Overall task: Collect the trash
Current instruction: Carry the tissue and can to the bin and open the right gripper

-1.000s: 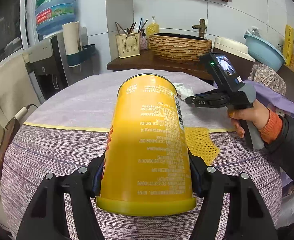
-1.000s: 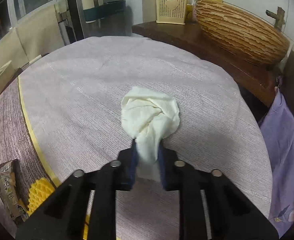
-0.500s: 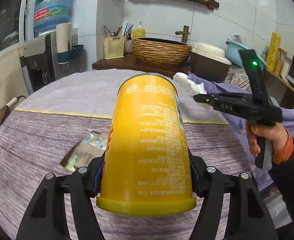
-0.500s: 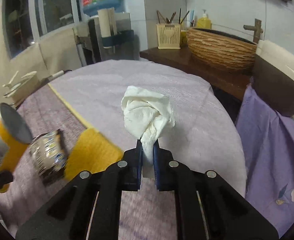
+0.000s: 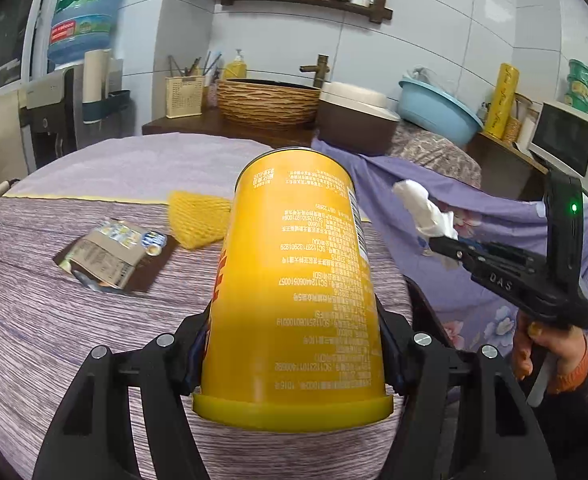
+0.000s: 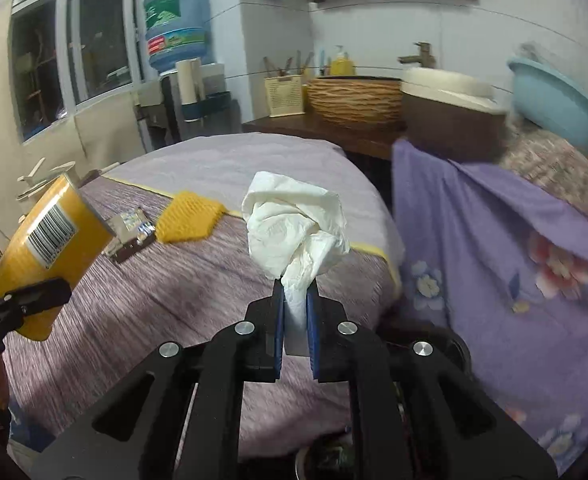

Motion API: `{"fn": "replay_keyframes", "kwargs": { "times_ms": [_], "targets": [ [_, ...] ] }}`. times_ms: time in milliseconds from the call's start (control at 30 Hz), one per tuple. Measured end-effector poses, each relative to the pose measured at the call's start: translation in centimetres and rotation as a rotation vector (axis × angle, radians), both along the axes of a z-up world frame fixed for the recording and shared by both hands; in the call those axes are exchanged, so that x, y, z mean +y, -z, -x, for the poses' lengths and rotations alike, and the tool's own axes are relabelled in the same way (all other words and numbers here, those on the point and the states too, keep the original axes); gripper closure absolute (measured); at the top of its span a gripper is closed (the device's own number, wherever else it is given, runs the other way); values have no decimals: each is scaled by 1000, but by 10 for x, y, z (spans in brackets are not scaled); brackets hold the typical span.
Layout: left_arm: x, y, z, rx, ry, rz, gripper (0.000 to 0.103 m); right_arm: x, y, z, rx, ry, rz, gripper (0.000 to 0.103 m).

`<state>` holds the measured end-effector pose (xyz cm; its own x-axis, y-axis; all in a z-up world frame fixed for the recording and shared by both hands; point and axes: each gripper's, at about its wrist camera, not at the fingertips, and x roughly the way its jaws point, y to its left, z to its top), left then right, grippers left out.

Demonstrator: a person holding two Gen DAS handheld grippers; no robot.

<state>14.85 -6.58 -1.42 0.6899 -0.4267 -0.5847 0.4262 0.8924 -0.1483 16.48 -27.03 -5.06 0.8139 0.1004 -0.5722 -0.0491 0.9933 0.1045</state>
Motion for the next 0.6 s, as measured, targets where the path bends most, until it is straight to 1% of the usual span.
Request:
{"fn": "replay_keyframes", "kwargs": {
  "times_ms": [133, 233, 333, 467, 600],
  "targets": [
    [-25, 5, 12, 3, 48, 3, 38, -29, 20, 29, 32, 88, -39, 92],
    [-41, 9, 21, 6, 83, 14, 38, -50, 44, 46, 76, 160, -51, 92],
    [-60, 15, 28, 12, 123, 23, 38, -63, 67, 60, 108, 208, -63, 92],
    [-86, 25, 35, 25, 180, 24, 38, -71, 98, 71, 152, 242, -78, 92],
    [-110, 38, 42, 42, 230, 8, 38, -75, 133, 69, 209, 260, -77, 92]
  ]
}}
